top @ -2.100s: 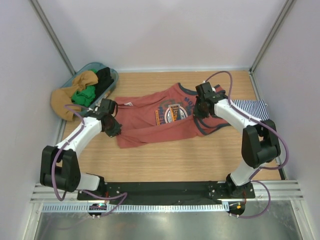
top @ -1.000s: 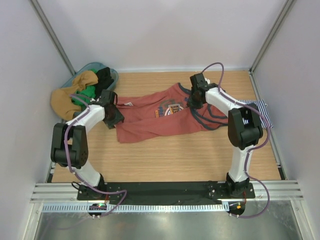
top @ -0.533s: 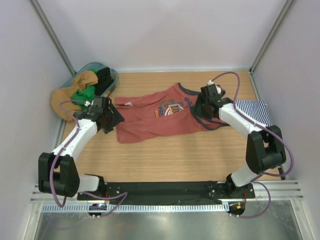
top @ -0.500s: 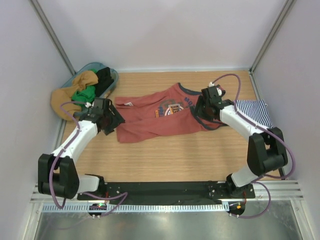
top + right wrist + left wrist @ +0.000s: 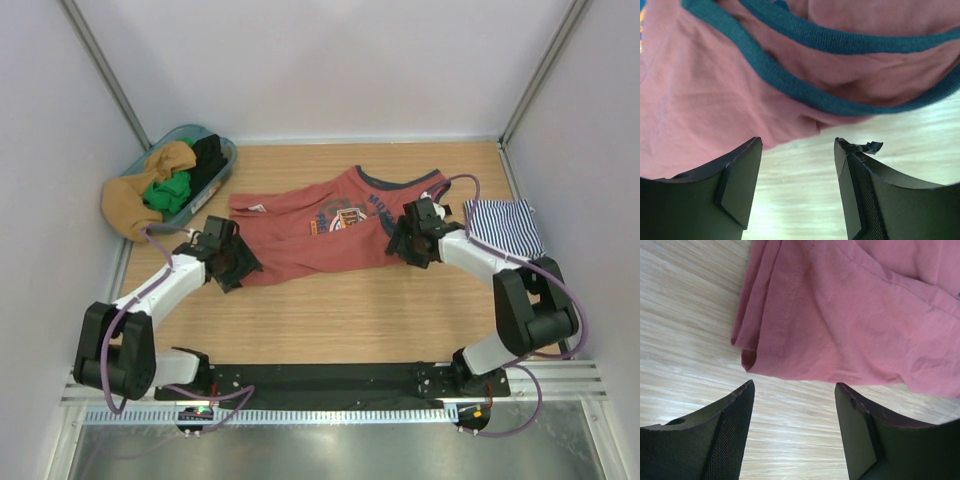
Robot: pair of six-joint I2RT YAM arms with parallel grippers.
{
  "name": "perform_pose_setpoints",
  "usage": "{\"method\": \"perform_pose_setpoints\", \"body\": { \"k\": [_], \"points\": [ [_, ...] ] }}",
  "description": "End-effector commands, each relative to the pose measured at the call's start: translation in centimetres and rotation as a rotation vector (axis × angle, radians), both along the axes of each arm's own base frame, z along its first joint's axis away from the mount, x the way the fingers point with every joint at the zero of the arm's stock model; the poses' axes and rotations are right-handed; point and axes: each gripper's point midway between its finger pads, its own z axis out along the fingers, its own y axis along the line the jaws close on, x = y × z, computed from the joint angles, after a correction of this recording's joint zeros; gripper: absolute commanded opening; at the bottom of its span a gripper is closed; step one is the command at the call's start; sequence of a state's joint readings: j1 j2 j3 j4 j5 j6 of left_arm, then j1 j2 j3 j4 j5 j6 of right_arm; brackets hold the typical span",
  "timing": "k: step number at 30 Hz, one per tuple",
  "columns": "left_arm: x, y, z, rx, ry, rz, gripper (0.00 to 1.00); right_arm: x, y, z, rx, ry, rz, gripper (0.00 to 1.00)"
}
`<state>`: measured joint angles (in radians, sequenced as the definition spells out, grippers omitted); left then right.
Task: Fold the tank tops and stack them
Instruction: Fold the tank top
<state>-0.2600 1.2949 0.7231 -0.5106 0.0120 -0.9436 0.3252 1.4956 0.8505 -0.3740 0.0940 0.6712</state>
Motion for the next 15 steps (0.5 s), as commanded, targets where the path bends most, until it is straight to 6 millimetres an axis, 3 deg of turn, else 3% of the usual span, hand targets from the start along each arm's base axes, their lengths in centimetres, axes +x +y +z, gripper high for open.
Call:
{"method": "perform_pose_setpoints", "body": {
  "k": [1, 8, 15],
  "points": [
    [1.7, 0.0, 0.1, 0.007, -0.046, 0.026, 0.66, 2.5, 0.5, -0.2, 0.012, -0.041, -0.040, 0.66],
    [1.6, 0.5, -2.0, 0.038, 0.009, 0.052, 0.61, 3.4, -1.0, -1.2, -0.059, -0.033, -0.122, 0.59],
    [0.7, 2.1, -3.9, 0.118, 0.052, 0.097, 0.50, 4.1, -2.3, -1.4, -0.121, -0.036, -0.168, 0.37]
  ]
}}
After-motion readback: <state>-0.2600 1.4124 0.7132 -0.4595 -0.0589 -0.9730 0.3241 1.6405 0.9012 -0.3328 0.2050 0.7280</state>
